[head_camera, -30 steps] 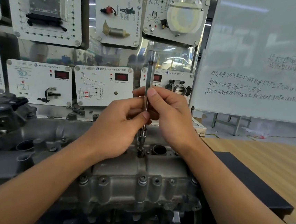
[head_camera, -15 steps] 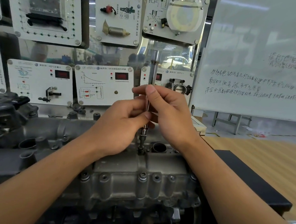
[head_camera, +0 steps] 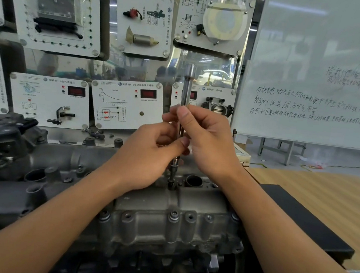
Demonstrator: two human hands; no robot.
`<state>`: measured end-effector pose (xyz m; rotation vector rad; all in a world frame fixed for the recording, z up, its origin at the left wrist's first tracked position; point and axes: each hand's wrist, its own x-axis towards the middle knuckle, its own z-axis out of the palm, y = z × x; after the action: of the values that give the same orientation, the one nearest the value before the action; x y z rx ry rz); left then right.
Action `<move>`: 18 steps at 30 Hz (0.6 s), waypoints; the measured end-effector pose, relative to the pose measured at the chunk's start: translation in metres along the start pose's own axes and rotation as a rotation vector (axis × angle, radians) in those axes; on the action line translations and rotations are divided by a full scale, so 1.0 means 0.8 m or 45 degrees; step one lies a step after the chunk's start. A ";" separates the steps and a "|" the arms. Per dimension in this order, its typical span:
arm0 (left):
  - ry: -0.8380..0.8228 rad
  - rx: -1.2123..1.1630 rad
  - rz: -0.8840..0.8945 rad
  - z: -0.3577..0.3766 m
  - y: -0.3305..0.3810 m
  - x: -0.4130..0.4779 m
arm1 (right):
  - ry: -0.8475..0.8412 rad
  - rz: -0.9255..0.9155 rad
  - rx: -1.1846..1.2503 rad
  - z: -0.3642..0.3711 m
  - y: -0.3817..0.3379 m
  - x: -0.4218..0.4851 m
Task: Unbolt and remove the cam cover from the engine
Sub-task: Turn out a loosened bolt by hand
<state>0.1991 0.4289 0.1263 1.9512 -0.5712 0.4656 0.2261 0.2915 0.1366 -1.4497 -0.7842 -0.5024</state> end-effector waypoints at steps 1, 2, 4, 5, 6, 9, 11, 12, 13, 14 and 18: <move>-0.047 -0.055 -0.003 0.000 0.000 0.000 | -0.027 0.047 0.038 0.000 0.000 -0.001; -0.091 -0.102 -0.004 0.000 0.000 0.000 | -0.045 0.085 0.072 0.000 0.000 -0.001; -0.149 -0.145 0.009 0.000 -0.002 -0.001 | -0.052 0.114 0.103 0.000 0.000 -0.001; -0.154 -0.140 0.034 -0.001 -0.004 -0.001 | -0.042 0.102 0.097 0.000 0.000 -0.001; -0.147 -0.121 0.070 -0.002 -0.005 -0.001 | -0.019 0.072 0.071 0.000 0.001 -0.001; -0.078 -0.007 0.163 -0.002 -0.006 -0.003 | 0.100 -0.065 -0.057 0.002 0.002 0.000; -0.028 0.052 0.172 -0.003 -0.001 -0.003 | 0.123 -0.121 -0.140 0.001 -0.004 0.002; -0.005 0.058 0.163 -0.003 0.002 -0.002 | 0.099 -0.125 -0.179 -0.001 -0.009 0.005; 0.019 0.063 0.165 -0.005 0.005 0.001 | 0.062 -0.121 -0.211 -0.003 -0.014 0.008; 0.043 0.070 0.184 -0.006 0.009 0.006 | 0.030 -0.116 -0.230 -0.007 -0.021 0.013; 0.007 -0.016 0.173 0.001 0.032 0.029 | 0.029 -0.061 -0.226 -0.026 -0.042 0.032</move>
<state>0.2031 0.4138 0.1574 1.9059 -0.7050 0.5506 0.2220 0.2720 0.1793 -1.5887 -0.7735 -0.6371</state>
